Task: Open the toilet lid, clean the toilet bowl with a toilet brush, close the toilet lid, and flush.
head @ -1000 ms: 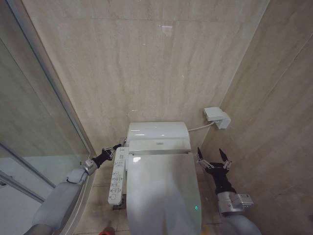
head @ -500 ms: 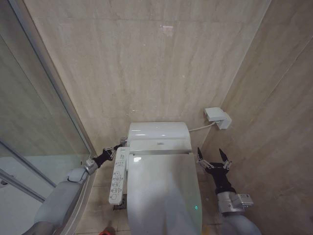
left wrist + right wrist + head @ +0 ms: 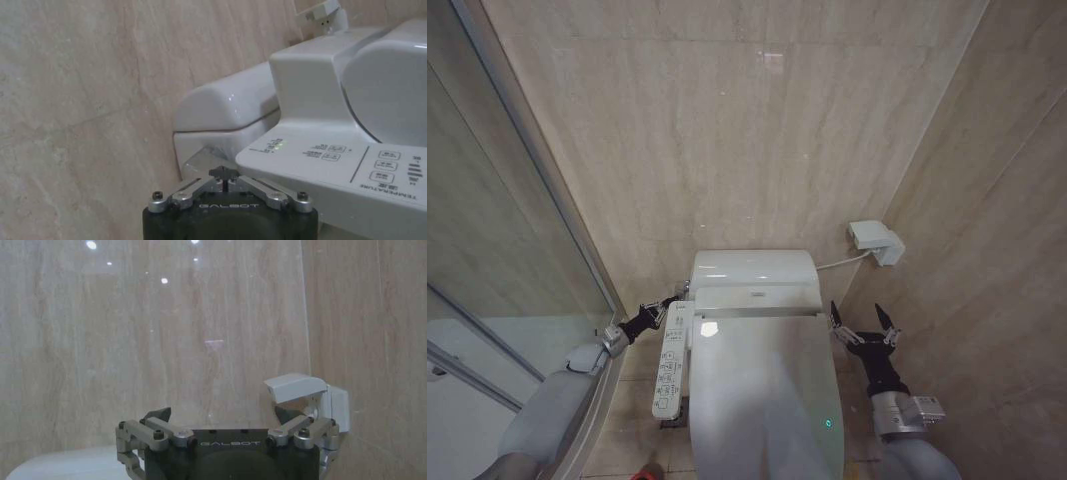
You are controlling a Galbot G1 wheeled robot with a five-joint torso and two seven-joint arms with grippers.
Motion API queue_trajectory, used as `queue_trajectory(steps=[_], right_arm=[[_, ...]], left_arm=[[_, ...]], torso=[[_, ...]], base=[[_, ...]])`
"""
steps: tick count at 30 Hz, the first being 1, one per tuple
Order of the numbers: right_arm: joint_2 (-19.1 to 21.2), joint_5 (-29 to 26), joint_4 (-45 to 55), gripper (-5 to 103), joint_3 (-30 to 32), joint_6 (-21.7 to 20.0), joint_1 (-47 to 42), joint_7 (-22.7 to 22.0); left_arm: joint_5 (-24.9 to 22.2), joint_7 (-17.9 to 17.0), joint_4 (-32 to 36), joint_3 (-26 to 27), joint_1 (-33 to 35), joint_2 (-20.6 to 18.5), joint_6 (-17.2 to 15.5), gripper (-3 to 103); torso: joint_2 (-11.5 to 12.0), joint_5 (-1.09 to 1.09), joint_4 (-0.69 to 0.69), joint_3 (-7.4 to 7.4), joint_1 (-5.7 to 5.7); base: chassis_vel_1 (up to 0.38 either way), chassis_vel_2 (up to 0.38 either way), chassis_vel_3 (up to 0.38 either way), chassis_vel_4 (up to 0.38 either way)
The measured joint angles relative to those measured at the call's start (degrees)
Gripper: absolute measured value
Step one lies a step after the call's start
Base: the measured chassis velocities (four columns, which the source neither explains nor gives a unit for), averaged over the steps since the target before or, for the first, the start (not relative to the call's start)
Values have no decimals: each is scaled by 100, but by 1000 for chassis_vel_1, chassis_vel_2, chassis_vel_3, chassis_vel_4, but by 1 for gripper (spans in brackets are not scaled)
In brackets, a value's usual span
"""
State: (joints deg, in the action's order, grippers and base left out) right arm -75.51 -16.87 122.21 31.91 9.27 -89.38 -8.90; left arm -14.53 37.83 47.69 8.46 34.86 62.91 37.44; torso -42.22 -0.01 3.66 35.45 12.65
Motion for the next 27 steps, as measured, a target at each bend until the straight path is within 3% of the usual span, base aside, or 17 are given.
queue_trajectory(steps=[7,10,11,13,15,16,20,27], right_arm=[[2,0,0,100,0,0,-2,0],[0,0,0,100,-3,0,0,2],[-1,0,2,100,0,2,-3,-2],[1,0,0,100,3,0,-3,-5],[0,0,1,100,-2,0,-2,0],[1,0,1,100,3,1,-2,-4],[0,0,0,100,0,1,-2,-1],[0,0,0,100,0,0,-2,-1]], left_arm=[[-142,-167,357,-48,66,-78,-8,0],[-187,-249,515,-97,85,-51,24,0],[-207,-296,544,-99,91,-47,32,0],[-227,-352,580,-87,106,-62,44,0],[-229,-351,595,-109,109,-54,50,0],[-232,-351,595,-108,109,-57,54,0],[-239,-320,580,-72,97,-98,55,0],[-242,-225,695,185,142,-217,56,0]], torso=[[1,-3,-8,3,1],[0,-2,0,0,-1],[0,-10,13,0,-3],[0,5,6,1,-1],[-1,3,9,0,-2],[-1,-7,9,0,-2],[0,2,1,0,-1],[0,0,1,-1,-2]], base=[[0,0,0,0],[0,0,0,0],[0,0,0,0],[-33,-67,-31,-17],[0,0,0,0],[0,0,0,0],[0,0,0,0],[-10,6,7,-6]])
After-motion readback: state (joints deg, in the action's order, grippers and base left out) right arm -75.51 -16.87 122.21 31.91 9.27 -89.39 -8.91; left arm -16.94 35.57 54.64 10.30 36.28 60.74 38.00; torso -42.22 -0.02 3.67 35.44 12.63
